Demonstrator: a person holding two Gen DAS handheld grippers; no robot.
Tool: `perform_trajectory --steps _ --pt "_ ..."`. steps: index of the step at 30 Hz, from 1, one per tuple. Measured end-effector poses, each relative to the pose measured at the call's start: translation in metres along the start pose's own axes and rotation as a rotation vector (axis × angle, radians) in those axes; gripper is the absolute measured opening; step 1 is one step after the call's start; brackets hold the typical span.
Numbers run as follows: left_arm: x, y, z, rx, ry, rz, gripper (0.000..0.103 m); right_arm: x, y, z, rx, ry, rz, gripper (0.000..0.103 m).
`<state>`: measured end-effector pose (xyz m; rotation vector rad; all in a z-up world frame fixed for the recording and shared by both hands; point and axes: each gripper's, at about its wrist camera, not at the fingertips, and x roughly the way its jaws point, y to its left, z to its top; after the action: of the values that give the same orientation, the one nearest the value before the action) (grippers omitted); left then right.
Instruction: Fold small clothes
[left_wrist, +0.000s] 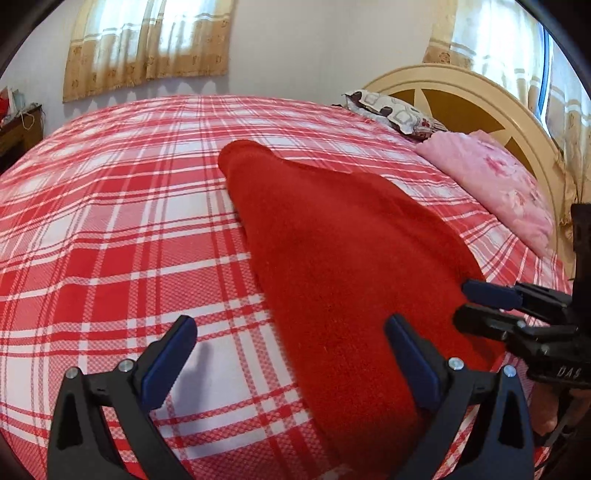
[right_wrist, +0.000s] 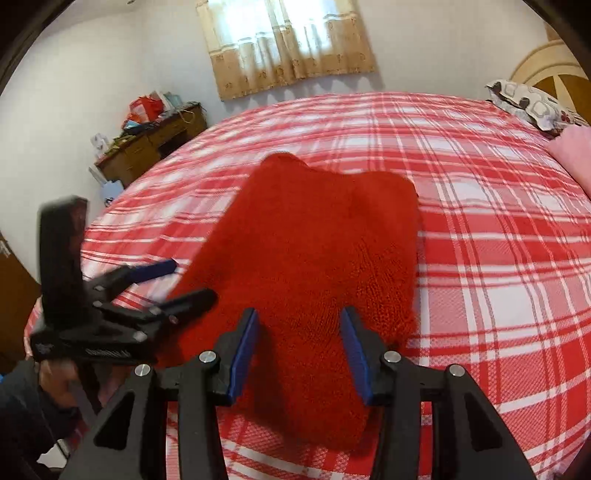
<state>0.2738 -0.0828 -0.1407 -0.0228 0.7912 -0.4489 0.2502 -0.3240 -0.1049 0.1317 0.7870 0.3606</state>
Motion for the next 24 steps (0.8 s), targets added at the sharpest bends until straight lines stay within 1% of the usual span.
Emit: perform_trajectory --steps 1,2,3,4,7,10,13,20,24 --pt "0.0 -0.001 0.0 0.001 0.002 0.0 0.103 -0.003 -0.004 0.004 0.019 -0.015 0.007 0.048" --pt "0.0 -0.001 0.0 -0.003 0.008 -0.007 0.103 -0.005 -0.01 0.009 0.042 -0.024 0.01 0.05" --pt "0.0 -0.001 0.0 -0.013 0.013 -0.02 0.103 -0.004 -0.02 0.016 0.075 -0.029 0.003 0.056" --pt "-0.001 -0.001 0.001 -0.012 0.011 -0.025 0.103 -0.003 -0.029 0.022 0.108 -0.036 -0.006 0.058" --pt "0.001 -0.002 0.003 -0.008 -0.001 -0.033 0.103 0.013 -0.062 0.036 0.208 -0.016 -0.024 0.058" --pt "0.006 -0.004 0.005 -0.019 0.01 -0.055 0.103 0.033 -0.086 0.044 0.284 0.014 -0.008 0.058" --pt "0.01 -0.004 0.004 -0.017 0.023 -0.055 0.103 0.049 -0.097 0.05 0.302 0.027 -0.012 0.058" --pt "0.016 0.002 0.002 -0.06 0.056 -0.086 0.103 0.075 -0.119 0.062 0.332 0.039 0.004 0.058" --pt "0.018 -0.001 0.002 -0.058 0.062 -0.084 0.103 0.08 -0.121 0.059 0.344 0.047 0.043 0.058"
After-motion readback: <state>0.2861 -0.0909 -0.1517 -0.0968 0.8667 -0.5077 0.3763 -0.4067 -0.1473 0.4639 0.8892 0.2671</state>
